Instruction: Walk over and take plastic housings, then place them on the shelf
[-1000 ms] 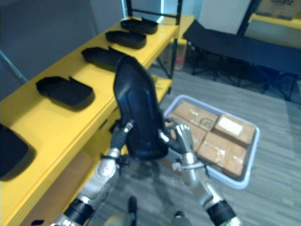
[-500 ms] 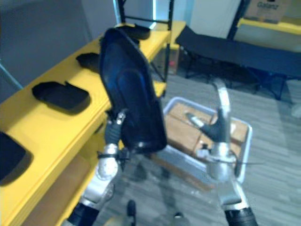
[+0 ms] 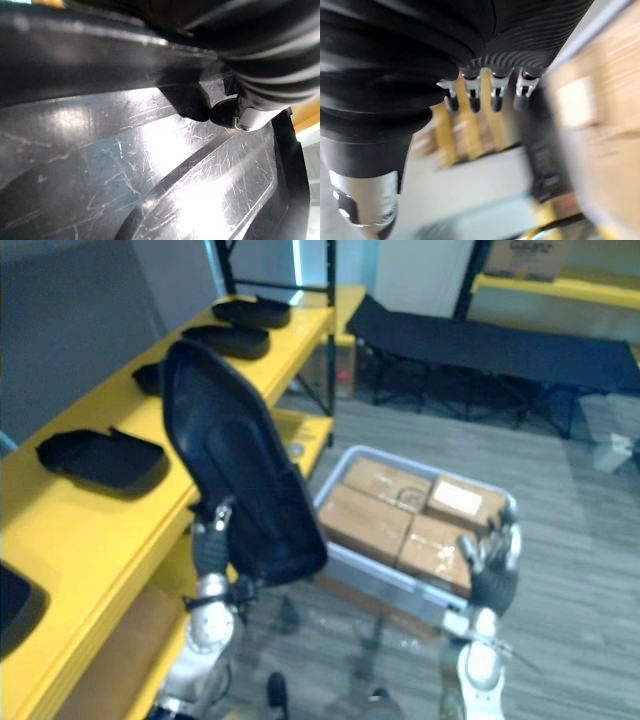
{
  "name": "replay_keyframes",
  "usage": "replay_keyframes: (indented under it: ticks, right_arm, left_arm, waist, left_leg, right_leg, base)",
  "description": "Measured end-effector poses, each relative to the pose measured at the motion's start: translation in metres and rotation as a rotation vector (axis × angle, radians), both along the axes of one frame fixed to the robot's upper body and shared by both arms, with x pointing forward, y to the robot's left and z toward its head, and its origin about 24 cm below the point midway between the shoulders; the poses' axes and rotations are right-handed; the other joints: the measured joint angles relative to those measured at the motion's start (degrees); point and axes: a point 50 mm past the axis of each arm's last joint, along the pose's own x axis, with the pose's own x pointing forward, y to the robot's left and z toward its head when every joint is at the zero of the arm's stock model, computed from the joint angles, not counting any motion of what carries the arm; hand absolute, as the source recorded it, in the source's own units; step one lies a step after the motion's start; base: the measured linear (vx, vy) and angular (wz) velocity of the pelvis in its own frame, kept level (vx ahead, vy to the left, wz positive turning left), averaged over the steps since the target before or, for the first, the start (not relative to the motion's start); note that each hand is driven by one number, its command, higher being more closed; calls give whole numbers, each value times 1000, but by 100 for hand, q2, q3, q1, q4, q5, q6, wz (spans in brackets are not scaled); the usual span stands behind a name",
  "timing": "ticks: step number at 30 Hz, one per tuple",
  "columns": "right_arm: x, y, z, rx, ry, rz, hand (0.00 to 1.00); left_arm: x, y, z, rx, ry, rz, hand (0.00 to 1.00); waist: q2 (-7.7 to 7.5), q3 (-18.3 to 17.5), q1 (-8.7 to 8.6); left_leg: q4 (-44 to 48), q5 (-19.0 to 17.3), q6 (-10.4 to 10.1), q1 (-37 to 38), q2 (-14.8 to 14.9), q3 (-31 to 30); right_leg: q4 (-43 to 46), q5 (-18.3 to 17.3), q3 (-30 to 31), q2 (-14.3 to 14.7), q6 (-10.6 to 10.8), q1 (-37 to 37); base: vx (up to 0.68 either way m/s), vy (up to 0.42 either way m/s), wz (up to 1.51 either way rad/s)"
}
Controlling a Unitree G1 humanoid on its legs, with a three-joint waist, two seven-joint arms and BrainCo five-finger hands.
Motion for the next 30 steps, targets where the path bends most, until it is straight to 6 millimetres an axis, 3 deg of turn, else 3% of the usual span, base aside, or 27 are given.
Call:
replay_keyframes:
  ticks: [3,8,14,17,21,23,25,27,30]
  right_arm:
    - [-13,-3,-7,-3,41,2,0]
    - [-13,-5,-7,-11,39,1,0]
    - [-1,-9,5,-46,-56,34,0]
    - [13,-10,16,-84,-118,101,0]
    - [55,27,39,-91,-251,315,0]
    - [73,56,50,-104,-302,430,0]
    - [89,85,59,-113,-341,539,0]
    - [94,97,61,-141,-332,564,0]
    - [96,105,61,-155,-308,553,0]
  left_arm:
    - [-11,8,-3,-39,-8,13,100]
    - [-17,16,-1,-28,-34,27,100]
    - [-26,46,3,-4,-46,204,100]
    - [-33,66,19,46,-108,354,100]
    - [-60,102,47,160,-196,627,100]
    - [-72,115,49,195,-184,730,100]
    - [-88,129,45,241,-130,829,100]
    - [-98,134,40,251,-92,870,100]
    - [-110,139,36,260,-44,882,100]
  waist:
    - [79,-49,-4]
    - [80,-88,10]
    - [48,-100,25]
    - [58,-104,92]
    - [149,-119,510]
    - [194,-143,748]
    - [219,-182,1109]
    - [176,-195,1332]
    - [40,-204,1453]
  left_leg:
    - [0,-10,-9,-3,13,23]
    - [1,-7,-11,-83,31,23]
    - [2,10,-35,-130,-16,-83]
    - [3,34,-63,-202,-60,-385]
    - [4,109,-144,-317,-141,-1042]
    - [5,143,-152,-347,-198,-1321]
    - [8,211,-181,-417,-281,-1720]
    - [8,236,-176,-474,-392,-2046]
    - [7,280,-151,-603,-568,-2558]
  right_leg:
    - [-7,-1,13,8,2,-18]
    - [-7,-1,6,17,2,-94]
    - [-4,-1,-73,5,2,-61]
    - [7,-29,-376,-1,9,58]
    - [15,-189,-1108,-4,-3,301]
    - [2,-267,-1437,-9,-2,453]
    - [10,-353,-1854,-38,35,623]
    - [43,-417,-2181,-50,88,764]
    - [216,-617,-2366,-41,48,836]
  base:
    - [40,-10,-5]
    - [4,3,1]
    - [23,-2,8]
    - [26,-8,47]
    - [9,-41,88]
    - [13,-62,84]
    - [41,-87,93]
    - [49,-89,90]
    - [54,-87,97]
